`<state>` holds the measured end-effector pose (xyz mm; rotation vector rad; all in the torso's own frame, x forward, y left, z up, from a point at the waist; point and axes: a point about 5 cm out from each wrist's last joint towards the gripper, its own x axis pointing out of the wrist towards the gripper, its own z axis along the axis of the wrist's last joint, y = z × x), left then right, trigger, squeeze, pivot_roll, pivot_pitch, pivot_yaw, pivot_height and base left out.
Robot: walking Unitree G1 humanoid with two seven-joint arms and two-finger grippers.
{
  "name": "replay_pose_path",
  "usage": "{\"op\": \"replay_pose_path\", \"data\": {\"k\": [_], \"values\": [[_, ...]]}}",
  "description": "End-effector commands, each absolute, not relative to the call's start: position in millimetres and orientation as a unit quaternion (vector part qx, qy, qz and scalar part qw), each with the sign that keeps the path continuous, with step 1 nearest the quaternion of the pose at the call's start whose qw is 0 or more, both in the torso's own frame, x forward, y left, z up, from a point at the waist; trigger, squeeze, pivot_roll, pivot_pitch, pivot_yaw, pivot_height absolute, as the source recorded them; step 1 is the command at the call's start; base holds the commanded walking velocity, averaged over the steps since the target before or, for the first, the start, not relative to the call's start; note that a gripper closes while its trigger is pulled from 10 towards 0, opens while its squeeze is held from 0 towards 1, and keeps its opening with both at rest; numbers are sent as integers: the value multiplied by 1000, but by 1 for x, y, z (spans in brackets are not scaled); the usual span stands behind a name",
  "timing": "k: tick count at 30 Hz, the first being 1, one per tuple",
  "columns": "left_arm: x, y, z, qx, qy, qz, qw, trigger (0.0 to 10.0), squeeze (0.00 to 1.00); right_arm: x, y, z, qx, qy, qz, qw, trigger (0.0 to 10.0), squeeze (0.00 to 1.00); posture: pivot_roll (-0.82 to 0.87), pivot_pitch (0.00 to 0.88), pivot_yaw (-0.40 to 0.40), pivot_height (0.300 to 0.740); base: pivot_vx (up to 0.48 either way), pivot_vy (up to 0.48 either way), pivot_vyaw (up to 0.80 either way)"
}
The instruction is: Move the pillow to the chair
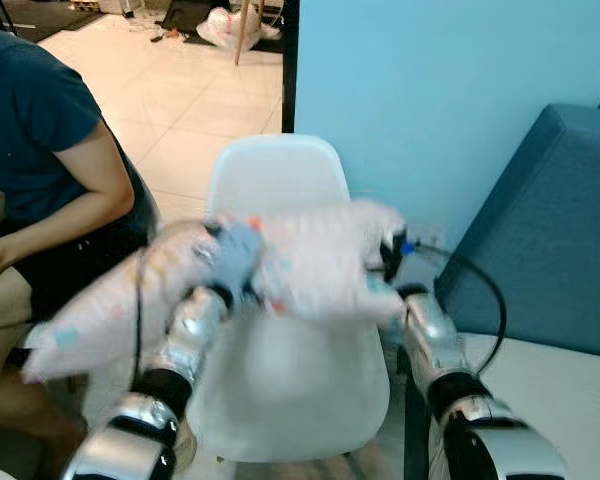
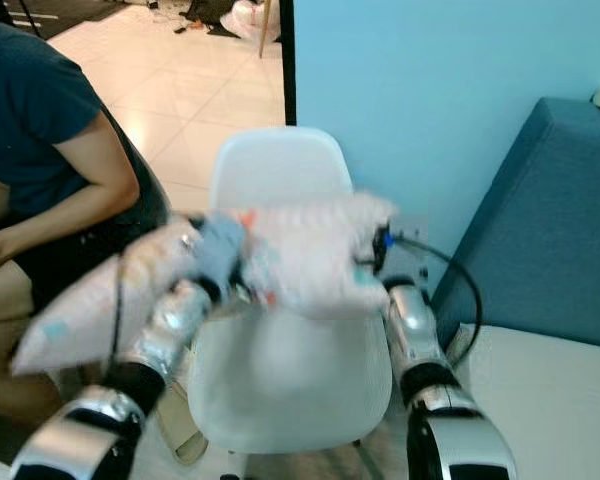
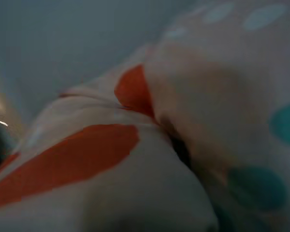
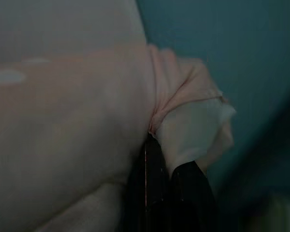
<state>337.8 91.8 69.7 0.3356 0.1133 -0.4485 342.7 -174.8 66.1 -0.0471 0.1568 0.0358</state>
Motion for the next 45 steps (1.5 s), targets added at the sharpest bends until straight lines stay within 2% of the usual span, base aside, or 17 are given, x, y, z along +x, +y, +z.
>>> {"op": "replay_pose_path", "data": {"k": [1,11,20,29,45], "values": [[338,84,70,177,59,-243,952,10000,0,346,-166,71,-40,72,36,996,10000,0,28,140,14,740,0,0,0],[332,106,54,153,89,-184,967,10000,0,331,-154,48,-32,108,73,991,10000,0,19,132,20,740,0,0,0],[320,110,40,133,112,-188,967,10000,0,323,-147,39,-1,119,83,989,10000,0,21,123,18,735,0,0,0],[316,102,36,114,119,-192,967,10000,0,324,-146,39,6,118,83,990,10000,0,20,116,17,690,0,0,0],[316,104,36,119,119,-181,969,10000,0,327,-140,43,14,112,88,990,10000,0,23,114,17,605,0,0,0]]}}
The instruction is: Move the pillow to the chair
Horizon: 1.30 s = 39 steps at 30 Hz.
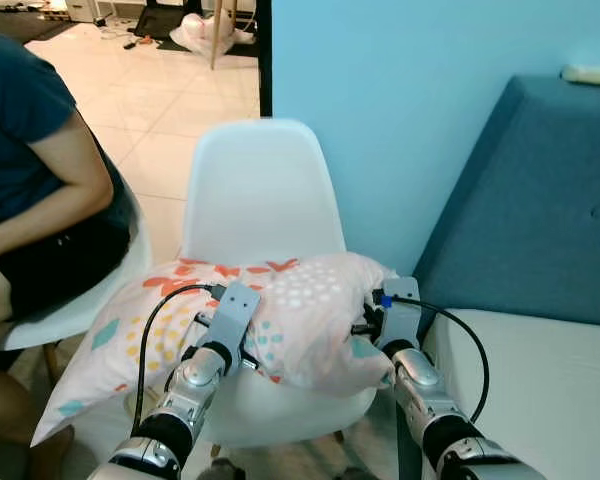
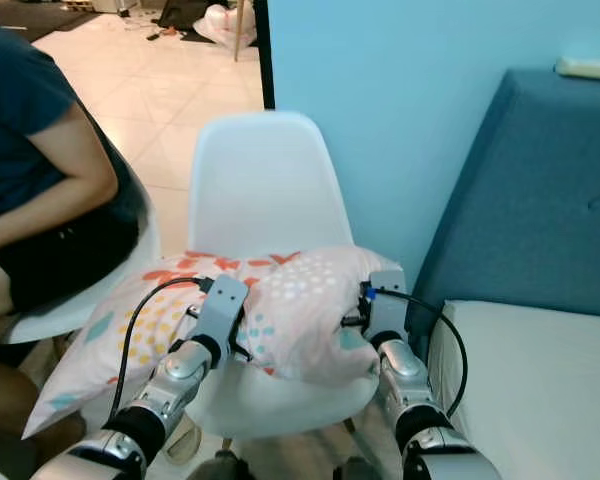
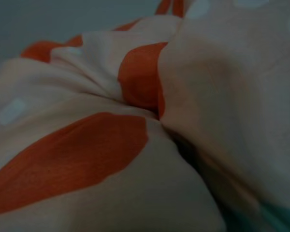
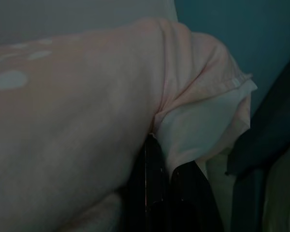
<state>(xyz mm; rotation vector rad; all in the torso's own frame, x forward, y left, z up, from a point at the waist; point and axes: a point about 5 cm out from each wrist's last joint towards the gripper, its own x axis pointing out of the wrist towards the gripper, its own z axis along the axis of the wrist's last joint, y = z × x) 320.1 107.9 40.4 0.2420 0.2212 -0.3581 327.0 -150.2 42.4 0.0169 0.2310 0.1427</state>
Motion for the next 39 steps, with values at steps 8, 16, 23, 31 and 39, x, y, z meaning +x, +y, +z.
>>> {"op": "replay_pose_path", "data": {"k": [8,16,23,31,39], "values": [[318,104,37,120,117,-179,969,10000,0,328,-140,44,16,109,89,990,10000,0,22,117,17,590,0,0,0],[317,103,37,119,117,-181,969,10000,0,327,-140,44,18,110,91,990,10000,0,21,121,15,590,0,0,0],[314,103,33,102,130,-184,969,10000,0,327,-141,44,22,109,88,990,10000,0,19,126,12,580,0,0,0],[312,103,29,96,146,-189,966,10000,169,329,-141,47,22,102,95,990,10000,0,19,131,6,575,0,0,0],[314,113,29,102,149,-161,970,10000,0,330,-137,48,21,106,110,988,10000,0,22,135,0,575,0,0,0]]}}
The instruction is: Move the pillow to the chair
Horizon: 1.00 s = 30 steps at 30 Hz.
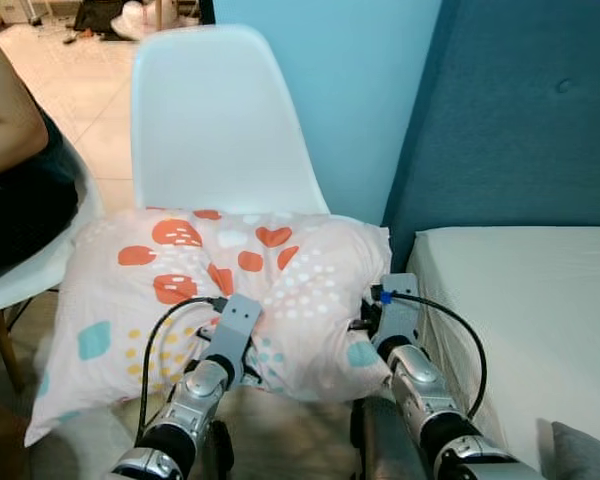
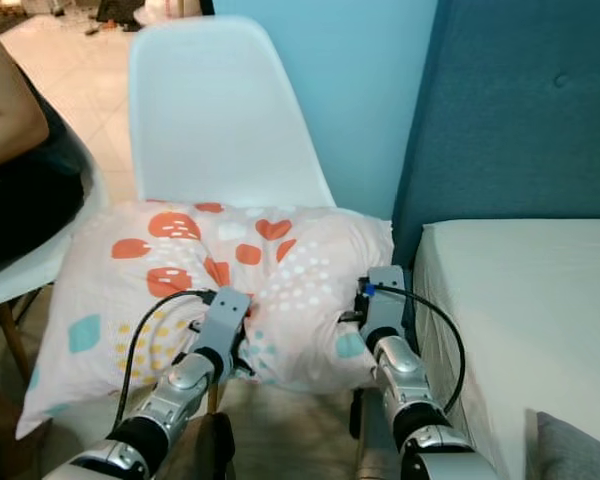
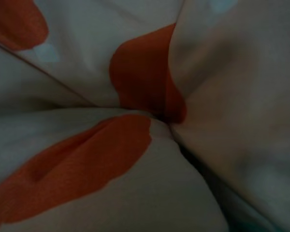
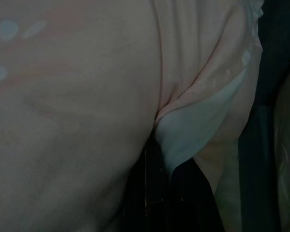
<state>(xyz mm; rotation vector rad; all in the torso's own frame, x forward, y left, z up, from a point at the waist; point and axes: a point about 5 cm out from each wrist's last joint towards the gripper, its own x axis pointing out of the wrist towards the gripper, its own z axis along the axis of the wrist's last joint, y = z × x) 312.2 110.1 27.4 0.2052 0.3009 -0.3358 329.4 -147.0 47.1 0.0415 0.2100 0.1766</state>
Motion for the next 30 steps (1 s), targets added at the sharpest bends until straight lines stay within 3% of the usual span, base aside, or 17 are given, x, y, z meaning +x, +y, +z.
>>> {"op": "replay_pose_path", "data": {"k": [1,5,6,7,19,30], "values": [[314,114,29,99,150,-159,971,10000,0,330,-136,48,21,107,112,988,10000,0,22,135,-1,575,0,0,0],[315,115,30,92,152,-158,971,10000,0,330,-136,47,25,110,117,987,10000,0,23,135,-1,575,0,0,0],[315,116,30,87,152,-155,972,10000,906,329,-135,47,29,108,122,986,10000,0,22,135,0,575,0,0,0],[316,117,31,76,151,-155,973,10000,1000,329,-135,48,33,105,123,986,10000,1000,22,135,0,575,0,0,0],[310,122,39,55,128,-195,971,10000,1000,329,-148,55,41,68,117,990,10000,1000,23,139,4,575,0,0,0],[271,164,36,55,139,-183,972,10000,1000,322,-170,54,40,57,99,993,10000,1000,42,141,-8,575,0,0,0]]}}
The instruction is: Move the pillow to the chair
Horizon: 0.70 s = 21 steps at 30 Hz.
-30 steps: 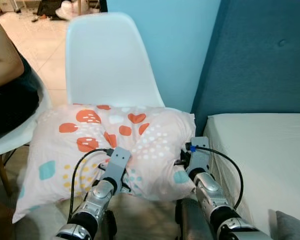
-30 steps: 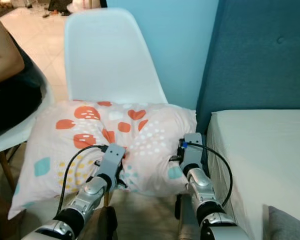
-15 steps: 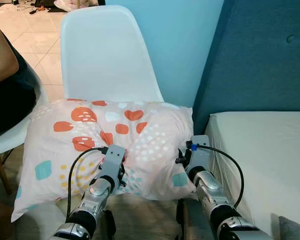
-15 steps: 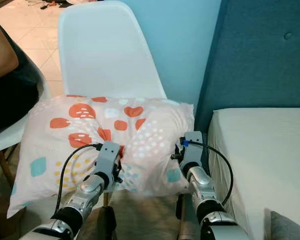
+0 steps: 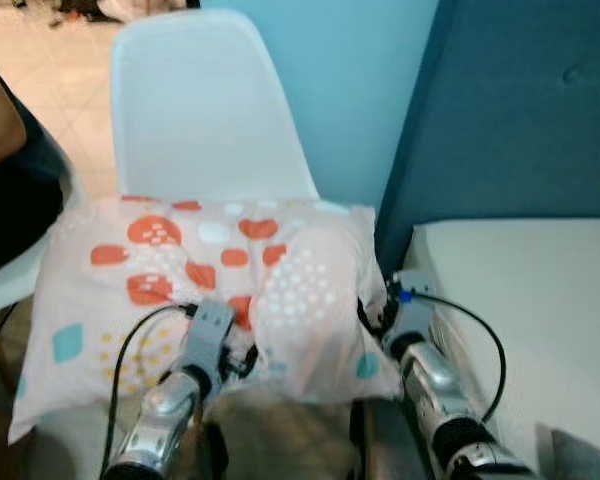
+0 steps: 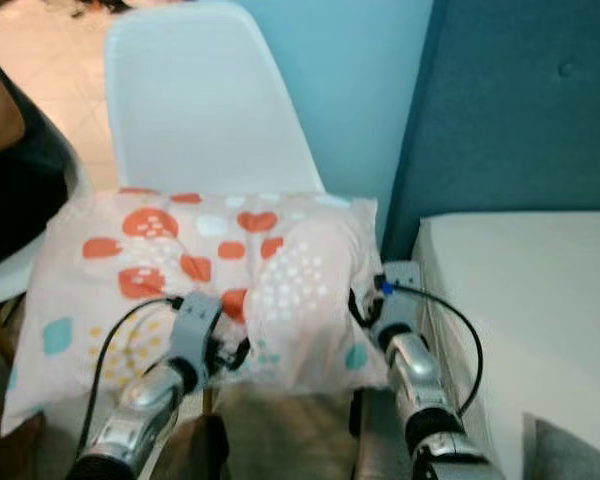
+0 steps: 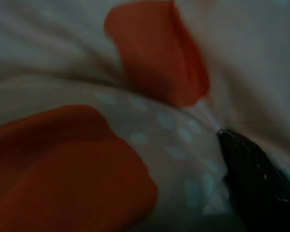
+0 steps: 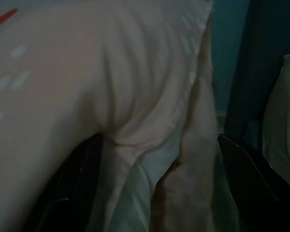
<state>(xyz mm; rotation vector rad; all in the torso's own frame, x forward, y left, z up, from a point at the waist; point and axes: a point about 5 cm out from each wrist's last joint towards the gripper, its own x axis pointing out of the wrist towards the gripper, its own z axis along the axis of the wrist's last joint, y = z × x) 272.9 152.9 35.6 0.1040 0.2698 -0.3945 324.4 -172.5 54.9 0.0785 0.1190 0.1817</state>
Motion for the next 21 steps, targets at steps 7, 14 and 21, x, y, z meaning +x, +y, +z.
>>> {"op": "replay_pose_path", "data": {"k": [7,14,21], "values": [[241,186,40,53,166,-168,970,10000,1000,316,-181,47,6,74,84,994,10000,1000,42,146,-2,575,0,0,0],[210,194,55,35,188,-199,961,10000,0,316,-221,56,-139,64,-62,986,10000,0,45,145,5,575,0,0,0],[210,195,71,-142,182,-157,960,10000,0,324,-238,85,-169,-5,-147,975,10000,0,45,142,6,575,0,0,0]]}}
